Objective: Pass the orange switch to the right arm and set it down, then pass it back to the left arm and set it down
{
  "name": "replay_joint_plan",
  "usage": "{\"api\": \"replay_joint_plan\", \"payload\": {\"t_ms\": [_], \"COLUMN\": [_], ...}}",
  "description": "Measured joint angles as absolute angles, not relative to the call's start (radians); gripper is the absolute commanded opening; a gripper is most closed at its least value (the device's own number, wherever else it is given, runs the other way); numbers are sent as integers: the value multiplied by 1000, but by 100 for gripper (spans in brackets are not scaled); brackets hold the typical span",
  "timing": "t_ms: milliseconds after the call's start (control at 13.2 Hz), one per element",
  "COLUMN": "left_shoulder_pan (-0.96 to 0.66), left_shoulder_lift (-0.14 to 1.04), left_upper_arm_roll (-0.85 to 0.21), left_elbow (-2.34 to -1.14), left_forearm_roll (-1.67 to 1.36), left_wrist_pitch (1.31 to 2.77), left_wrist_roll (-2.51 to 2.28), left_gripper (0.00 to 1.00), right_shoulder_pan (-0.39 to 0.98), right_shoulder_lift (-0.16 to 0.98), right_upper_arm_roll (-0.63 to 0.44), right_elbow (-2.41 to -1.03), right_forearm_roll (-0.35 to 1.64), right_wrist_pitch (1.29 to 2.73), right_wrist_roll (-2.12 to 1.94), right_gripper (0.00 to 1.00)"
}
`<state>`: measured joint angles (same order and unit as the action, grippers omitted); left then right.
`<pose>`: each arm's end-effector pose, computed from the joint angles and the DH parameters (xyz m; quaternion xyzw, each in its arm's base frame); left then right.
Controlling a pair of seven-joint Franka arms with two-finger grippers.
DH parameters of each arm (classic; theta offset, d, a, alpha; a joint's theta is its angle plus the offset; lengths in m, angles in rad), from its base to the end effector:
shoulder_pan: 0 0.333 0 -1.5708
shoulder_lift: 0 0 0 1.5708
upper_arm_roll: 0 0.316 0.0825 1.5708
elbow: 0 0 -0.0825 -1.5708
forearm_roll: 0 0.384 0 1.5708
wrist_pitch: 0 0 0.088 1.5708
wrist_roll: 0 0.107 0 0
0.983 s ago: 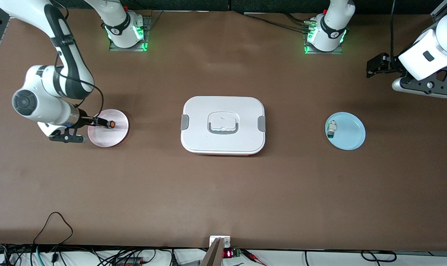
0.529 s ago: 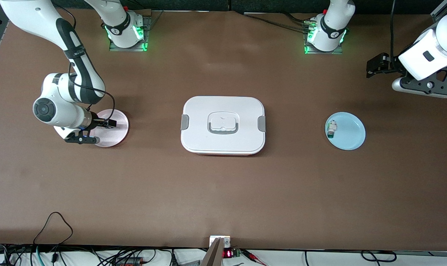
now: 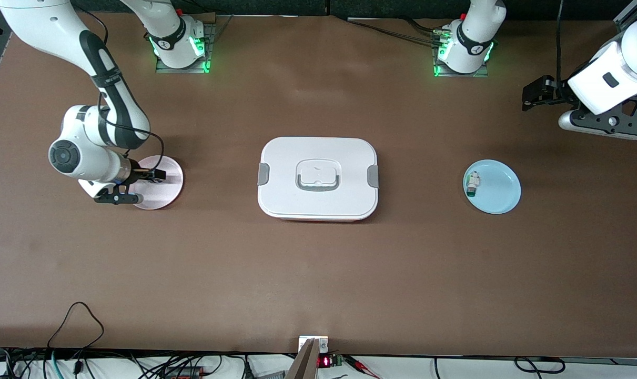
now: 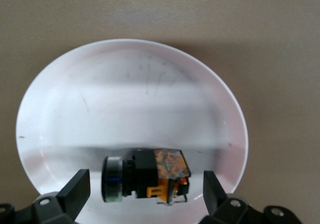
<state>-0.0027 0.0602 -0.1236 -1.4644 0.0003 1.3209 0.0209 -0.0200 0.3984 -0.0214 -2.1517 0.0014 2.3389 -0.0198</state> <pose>0.5415 -0.0664 0.6213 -0.9921 0.0734 0.1015 0.0018 0.5444 -0.0227 0.1965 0.9944 -0.0109 -0.1054 0.0005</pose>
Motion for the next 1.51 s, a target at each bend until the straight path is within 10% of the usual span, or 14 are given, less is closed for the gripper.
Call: {"api": "replay_joint_plan", "payload": {"t_ms": [1512], "left_shoulder_pan": [-3], "left_shoulder_lift": [60], "left_upper_arm_roll": [-124], "left_elbow": [-1464], "left_forearm_roll": [0], "left_wrist_pitch": [1321], "left_wrist_roll": [21], "left_gripper": [100], "right_shoulder_pan": [-37], "right_shoulder_lift": [424], "right_upper_arm_roll": [1], "right_elbow": [-2161], "right_forearm_roll": [6], "right_wrist_pitch": [2346], "right_wrist_roll": [-29], "right_gripper": [100]}}
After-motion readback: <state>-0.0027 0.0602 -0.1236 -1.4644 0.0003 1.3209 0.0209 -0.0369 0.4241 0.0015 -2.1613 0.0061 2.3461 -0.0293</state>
